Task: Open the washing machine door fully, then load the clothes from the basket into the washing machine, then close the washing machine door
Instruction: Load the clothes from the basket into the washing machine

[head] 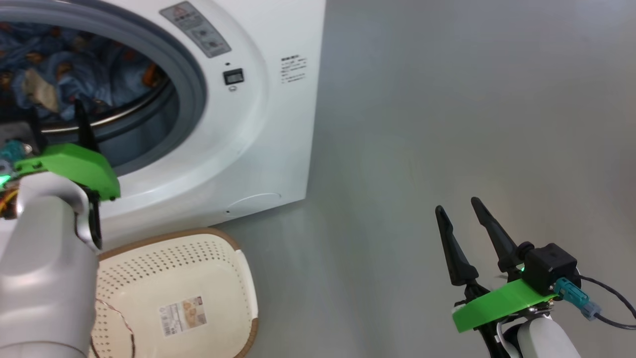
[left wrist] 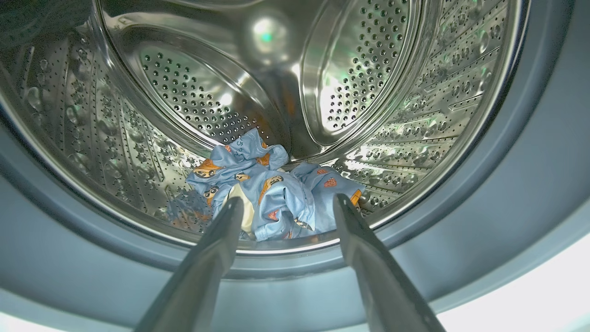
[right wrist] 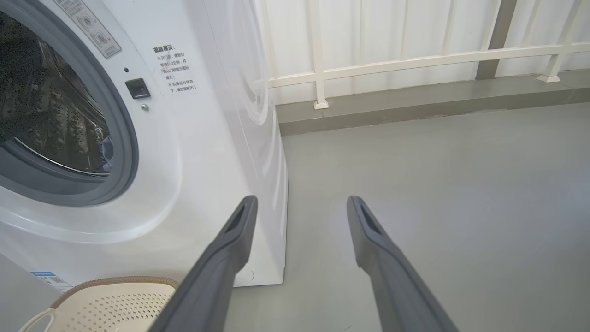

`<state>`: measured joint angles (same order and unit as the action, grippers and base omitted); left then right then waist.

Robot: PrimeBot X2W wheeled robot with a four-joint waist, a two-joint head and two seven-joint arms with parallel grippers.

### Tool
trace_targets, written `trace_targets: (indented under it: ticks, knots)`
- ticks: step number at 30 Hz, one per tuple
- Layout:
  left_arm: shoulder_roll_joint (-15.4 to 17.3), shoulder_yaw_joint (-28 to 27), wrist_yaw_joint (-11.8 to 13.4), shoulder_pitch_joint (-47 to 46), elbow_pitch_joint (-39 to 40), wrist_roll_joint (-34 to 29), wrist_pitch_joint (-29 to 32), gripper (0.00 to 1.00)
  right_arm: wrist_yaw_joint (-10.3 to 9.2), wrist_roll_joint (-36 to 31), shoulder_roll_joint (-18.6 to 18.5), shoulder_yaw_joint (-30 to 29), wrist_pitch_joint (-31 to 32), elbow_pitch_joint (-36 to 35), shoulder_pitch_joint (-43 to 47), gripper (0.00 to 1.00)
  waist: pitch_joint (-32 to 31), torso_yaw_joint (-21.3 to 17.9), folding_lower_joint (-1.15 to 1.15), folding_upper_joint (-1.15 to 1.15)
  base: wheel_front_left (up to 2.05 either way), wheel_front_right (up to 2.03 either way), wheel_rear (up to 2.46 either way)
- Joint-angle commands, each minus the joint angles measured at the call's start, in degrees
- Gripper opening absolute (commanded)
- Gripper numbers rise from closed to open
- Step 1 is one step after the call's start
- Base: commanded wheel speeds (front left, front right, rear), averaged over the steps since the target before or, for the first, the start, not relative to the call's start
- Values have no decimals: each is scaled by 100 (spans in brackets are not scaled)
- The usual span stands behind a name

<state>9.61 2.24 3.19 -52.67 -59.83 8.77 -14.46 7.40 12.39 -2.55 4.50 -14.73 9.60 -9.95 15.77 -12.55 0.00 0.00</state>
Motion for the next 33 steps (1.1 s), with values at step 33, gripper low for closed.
trace_targets:
  ticks: [33]
  knots:
    - [-643, 47, -270, 3556, 3199, 278, -53, 100, 9, -325, -32, -288, -27, -178, 646, 100, -945, 957, 0, 0, 0, 0, 0]
